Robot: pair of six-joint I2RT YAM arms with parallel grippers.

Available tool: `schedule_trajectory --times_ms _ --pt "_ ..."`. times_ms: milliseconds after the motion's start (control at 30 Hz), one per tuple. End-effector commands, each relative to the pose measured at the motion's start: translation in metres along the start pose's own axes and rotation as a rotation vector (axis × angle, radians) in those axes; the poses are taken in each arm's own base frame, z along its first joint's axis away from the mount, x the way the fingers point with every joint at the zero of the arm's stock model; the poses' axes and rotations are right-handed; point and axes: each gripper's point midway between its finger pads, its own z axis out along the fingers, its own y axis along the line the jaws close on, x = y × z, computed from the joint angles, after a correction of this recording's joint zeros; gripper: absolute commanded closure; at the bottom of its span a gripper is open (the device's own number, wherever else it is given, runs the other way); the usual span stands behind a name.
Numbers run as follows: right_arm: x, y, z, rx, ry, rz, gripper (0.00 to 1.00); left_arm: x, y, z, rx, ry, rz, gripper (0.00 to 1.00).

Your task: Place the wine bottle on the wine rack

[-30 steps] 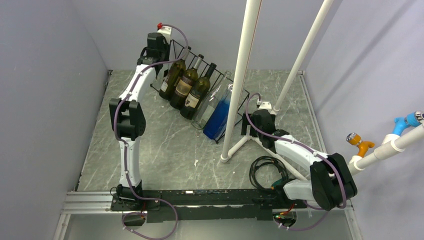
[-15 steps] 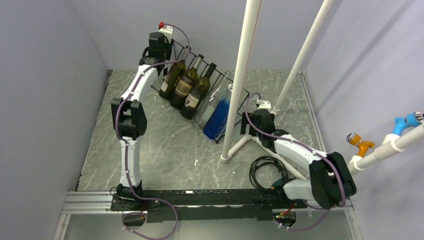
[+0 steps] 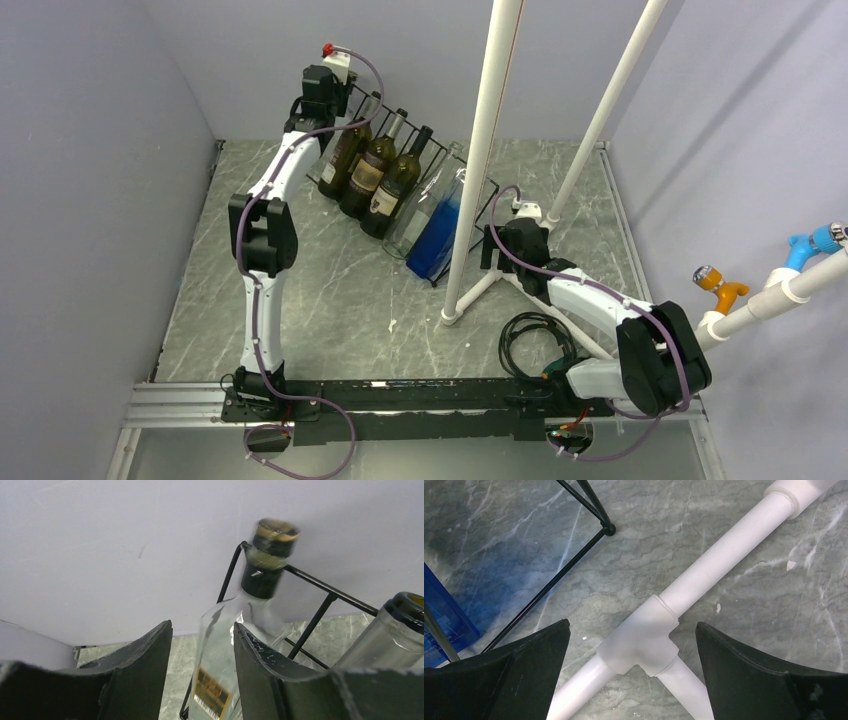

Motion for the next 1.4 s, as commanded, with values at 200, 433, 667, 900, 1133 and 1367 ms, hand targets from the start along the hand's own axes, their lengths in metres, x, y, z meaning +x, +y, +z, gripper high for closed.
schedule_trajectory --times_ms 200,433,667,900,1133,1367 --pt "-0.020 0.009 0.003 -0.028 -0.056 0.037 0.00 -0.042 0.003 -0.007 -0.006 -0.109 -0.001 0.45" --pt "-0.026 0.007 0.000 -0.018 -0.065 0.034 0.00 -0.064 0.008 -0.034 0.025 -0.126 -0.044 0.37" --pt "-0.035 0.004 -0.013 -0.008 -0.084 0.035 0.00 -0.103 0.016 -0.080 0.073 -0.162 -0.105 0.26" --pt "-0.048 0.002 -0.036 -0.025 -0.130 0.057 0.00 -0.135 0.025 -0.136 0.124 -0.200 -0.173 0.21" --pt "-0.057 -0.003 -0.061 -0.041 -0.172 0.076 0.00 -0.137 0.028 -0.164 0.167 -0.162 -0.235 0.13" --pt "-0.075 -0.012 -0.089 -0.028 -0.242 0.083 0.00 -0.152 0.028 -0.202 0.259 -0.196 -0.346 0.06"
